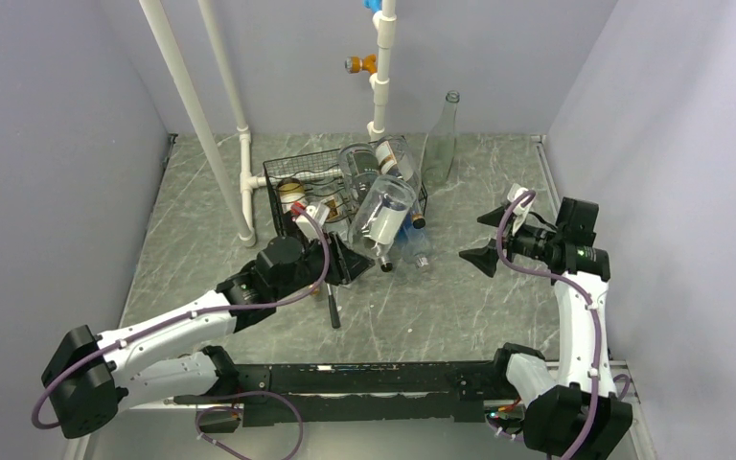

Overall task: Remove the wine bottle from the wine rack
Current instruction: Place the wine bottle at the center of the board.

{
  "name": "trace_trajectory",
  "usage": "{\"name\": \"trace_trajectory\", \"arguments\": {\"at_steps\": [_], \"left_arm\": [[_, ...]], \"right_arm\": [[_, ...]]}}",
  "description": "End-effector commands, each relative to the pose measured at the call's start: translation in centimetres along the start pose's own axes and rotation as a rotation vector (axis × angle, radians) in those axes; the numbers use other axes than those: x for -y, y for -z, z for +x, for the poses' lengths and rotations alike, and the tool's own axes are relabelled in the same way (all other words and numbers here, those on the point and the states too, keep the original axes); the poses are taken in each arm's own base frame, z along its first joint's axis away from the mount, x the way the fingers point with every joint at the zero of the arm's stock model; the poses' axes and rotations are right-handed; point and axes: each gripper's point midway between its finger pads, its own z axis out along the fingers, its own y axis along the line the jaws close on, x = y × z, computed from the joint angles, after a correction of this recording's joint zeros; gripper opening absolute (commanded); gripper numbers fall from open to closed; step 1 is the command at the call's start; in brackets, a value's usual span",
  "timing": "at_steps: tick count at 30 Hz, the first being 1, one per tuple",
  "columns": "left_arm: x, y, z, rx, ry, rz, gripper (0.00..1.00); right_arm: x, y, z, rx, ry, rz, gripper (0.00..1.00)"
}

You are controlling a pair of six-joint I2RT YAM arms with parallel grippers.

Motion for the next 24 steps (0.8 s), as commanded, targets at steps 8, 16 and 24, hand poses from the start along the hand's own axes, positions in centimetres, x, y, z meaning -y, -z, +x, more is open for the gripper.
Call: {"name": "trace_trajectory", "arguments": {"at_steps": [8,16,24], "left_arm": [[13.3,2.5,-8.6,0.266,-0.057,0.459,0.00],[15.6,1.9,-6.4,0.191,-0.050,0.536,0.00],[17.2,1.4,-4.1,0.077,-0.051,0.558,0.00]], "right_arm": [[-3.0,2.4,-4.5,-0.022,0.177,-0.068,1.00],[-5.1,4.3,-6.1,-0.095,0.291,-0.080,1.00],[-6.0,4.6,-5.8,-0.107,0.358,-0.106,1.00]]}}
